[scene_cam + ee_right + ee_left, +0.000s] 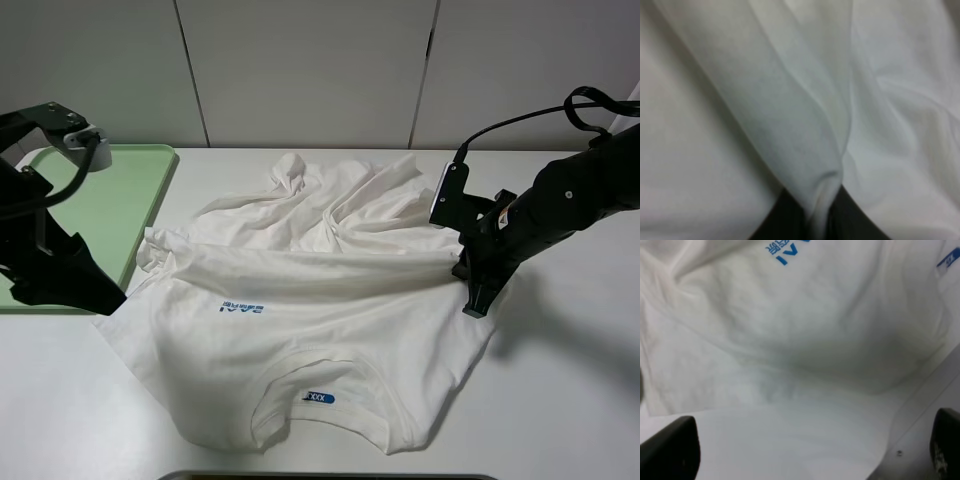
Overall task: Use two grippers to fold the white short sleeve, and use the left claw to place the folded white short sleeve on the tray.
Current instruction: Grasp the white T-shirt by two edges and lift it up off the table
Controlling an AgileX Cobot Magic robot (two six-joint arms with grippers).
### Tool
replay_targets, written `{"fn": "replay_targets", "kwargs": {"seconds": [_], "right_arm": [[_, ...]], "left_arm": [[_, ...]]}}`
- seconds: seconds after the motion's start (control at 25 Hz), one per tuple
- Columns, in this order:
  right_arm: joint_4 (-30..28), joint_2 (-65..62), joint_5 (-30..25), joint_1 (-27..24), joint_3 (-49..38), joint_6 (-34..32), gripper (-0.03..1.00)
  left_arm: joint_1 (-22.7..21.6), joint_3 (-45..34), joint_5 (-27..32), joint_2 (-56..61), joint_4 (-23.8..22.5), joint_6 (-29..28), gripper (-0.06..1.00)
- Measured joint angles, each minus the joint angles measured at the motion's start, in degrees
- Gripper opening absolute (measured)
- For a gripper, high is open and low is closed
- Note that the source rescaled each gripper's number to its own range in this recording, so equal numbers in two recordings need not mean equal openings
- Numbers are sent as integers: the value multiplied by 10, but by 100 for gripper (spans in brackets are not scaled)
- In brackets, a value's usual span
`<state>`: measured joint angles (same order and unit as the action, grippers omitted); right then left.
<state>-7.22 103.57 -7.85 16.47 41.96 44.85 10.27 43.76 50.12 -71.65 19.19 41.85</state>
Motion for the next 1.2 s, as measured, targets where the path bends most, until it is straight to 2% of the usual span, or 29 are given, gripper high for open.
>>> {"fn": "replay_targets", "kwargs": {"seconds": [0.2, 0.56, 0.8, 1.0, 1.2], "right_arm": [[0, 0, 0, 0, 0, 0, 6], [0, 0, 16, -1, 0, 0, 6], [0, 0, 29, -1, 0, 0, 6], [0, 0, 29, -2, 0, 0, 6], [0, 0, 29, -2, 0, 0, 6]], "left_arm": [[17, 0, -30, 0, -45, 1, 90], [17, 0, -116, -5, -65, 7, 89], [17, 1, -164, -92, -81, 37, 88], [18, 36, -190, -169, -124, 49, 88], [48, 81, -201, -217, -213, 101, 87]]}}
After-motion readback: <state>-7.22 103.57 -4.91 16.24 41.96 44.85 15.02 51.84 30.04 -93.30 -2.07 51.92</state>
